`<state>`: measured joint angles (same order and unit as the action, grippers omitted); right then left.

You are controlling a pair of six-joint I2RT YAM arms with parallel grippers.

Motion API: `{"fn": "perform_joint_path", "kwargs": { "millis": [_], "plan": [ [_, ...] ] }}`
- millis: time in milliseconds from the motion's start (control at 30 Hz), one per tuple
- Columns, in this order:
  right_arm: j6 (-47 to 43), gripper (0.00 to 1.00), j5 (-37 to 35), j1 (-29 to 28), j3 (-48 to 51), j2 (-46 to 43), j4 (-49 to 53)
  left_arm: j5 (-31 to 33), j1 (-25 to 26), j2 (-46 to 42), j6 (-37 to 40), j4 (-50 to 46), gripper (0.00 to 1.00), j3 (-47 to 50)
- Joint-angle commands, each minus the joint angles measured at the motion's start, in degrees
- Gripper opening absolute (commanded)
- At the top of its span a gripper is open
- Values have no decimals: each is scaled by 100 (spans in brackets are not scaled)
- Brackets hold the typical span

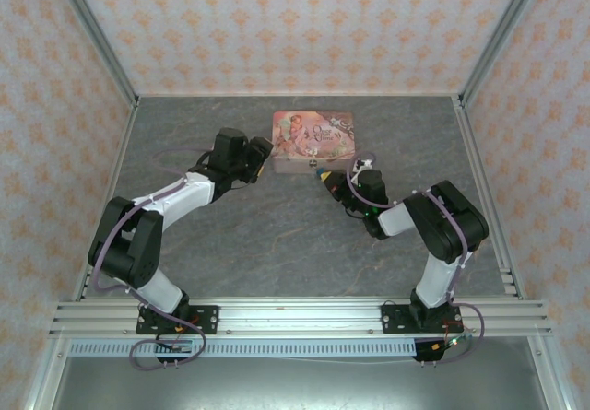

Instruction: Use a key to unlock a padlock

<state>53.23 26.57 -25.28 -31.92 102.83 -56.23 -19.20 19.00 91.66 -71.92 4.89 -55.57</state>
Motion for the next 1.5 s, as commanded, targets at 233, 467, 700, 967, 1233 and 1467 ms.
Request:
{"fn": "perform_joint_path", "kwargs": {
  "millis": [233,467,700,967,1233,1467],
  "plan": [
    [-632,24,-153,60,-38,-486,831,13,-232,211,523,-383,68,-324],
    [-1498,58,-480,360,141,-1303,1762,8,-431,610,1340,-918,74,-947],
    [-1851,78,160,656,339,-1482,801,-621,-503,1390,1719,-770,75,-1656],
    [-1852,99,565,666,50,-1075,481,-1129,-492,2294,1973,-1170,74,-2383],
    [-1630,99,822,804,-535,-306,23,-922,-485,2156,2314,-1609,70,-1912],
    [-1706,99,1254,1085,-1204,455,-470,-928,-380,1848,2238,-1433,67,-1016]
  ]
}}
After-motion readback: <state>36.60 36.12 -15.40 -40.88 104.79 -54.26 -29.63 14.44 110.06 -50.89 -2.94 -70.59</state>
